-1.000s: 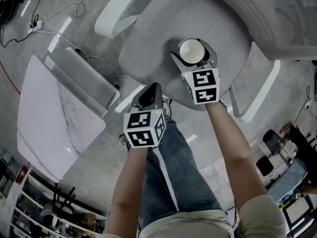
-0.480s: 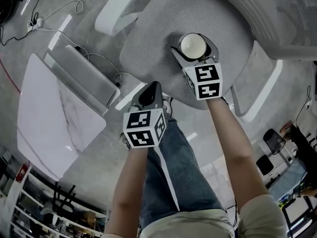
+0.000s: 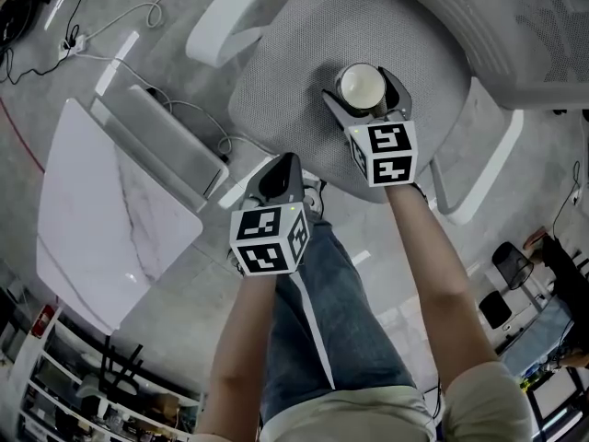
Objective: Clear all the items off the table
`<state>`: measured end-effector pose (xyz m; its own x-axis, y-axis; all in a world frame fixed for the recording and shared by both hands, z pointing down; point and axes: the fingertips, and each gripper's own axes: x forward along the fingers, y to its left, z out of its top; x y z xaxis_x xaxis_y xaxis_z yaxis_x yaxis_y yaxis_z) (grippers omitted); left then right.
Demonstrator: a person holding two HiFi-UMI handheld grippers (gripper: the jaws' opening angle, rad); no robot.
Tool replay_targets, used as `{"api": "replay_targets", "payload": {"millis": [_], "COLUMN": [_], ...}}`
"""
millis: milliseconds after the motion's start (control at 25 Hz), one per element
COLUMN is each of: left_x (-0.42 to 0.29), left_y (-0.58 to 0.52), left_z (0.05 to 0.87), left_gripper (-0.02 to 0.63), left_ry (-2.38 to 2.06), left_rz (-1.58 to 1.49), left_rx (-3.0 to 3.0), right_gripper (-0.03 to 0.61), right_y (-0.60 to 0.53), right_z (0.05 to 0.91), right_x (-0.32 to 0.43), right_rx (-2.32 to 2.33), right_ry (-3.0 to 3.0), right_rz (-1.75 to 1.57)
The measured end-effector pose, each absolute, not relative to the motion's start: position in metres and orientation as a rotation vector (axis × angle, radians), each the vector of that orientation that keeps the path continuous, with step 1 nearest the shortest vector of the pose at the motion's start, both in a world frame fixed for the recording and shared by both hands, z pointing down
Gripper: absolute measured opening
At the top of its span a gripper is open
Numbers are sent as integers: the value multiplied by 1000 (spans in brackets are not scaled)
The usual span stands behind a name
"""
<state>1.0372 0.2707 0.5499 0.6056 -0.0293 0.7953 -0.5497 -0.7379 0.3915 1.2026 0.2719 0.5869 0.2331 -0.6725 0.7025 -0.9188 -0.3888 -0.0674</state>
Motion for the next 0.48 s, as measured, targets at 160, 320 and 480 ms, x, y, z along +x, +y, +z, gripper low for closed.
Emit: {"api": "replay_targets", "payload": {"millis": [160,320,480], "left_x": [1038,1037,1034], "left_y": [271,272,274], "left_z": [543,535,529], "left_gripper": [9,9,9], "left_ry": [-450,-444,-438], "left_rz": [1067,1061,1059], "left_rx": [2216,2225,2232], "right_gripper": [449,449,449], "right_y": [279,285,290], "right_z": [578,567,556], "right_x": [1200,1197,1191], "right_rx": [2178,2192,2211], "right_ry": [-1455,-1446,-1443], "right_rz": [949,951,944]}}
